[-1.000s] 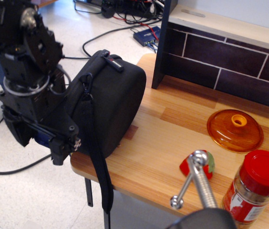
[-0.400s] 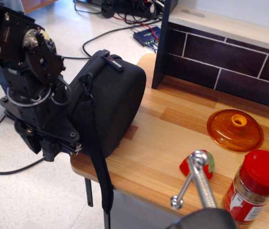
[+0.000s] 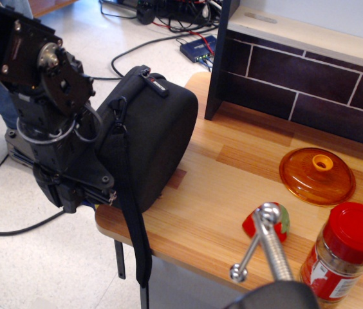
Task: Unzip zipper bag
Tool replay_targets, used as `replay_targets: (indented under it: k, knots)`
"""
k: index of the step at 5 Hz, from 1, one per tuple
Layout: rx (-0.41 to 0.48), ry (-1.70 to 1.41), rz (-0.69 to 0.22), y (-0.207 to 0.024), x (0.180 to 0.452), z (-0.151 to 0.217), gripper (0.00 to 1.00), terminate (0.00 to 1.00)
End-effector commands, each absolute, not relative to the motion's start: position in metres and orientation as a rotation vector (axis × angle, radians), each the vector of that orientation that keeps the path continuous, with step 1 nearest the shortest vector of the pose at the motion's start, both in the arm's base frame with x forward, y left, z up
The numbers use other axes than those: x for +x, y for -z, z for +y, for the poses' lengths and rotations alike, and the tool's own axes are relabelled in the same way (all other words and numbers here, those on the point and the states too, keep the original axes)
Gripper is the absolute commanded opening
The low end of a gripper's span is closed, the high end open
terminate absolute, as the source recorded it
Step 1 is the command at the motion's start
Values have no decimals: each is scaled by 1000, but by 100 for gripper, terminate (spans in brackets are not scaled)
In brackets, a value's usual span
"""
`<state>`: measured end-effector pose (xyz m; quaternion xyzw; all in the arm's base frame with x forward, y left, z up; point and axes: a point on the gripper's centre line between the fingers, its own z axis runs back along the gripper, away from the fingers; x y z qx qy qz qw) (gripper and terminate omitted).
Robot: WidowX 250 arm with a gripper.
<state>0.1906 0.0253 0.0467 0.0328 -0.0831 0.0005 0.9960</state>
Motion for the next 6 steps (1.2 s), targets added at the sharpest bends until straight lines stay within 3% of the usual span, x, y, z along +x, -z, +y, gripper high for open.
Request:
replay_targets:
  k: [1, 2, 3, 4, 5, 6]
  knots:
    - [-21, -22, -367, -111, 216, 17, 0, 0]
    - [-77, -81, -435, -148, 237, 16, 0, 0]
    - [-78, -132, -474, -162, 253, 13, 0, 0]
    - [-72, -159, -450, -166, 264, 10, 0, 0]
    - [-14, -118, -369, -164, 262, 11, 100, 0]
    - [-3, -85, -377, -170, 254, 14, 100, 100]
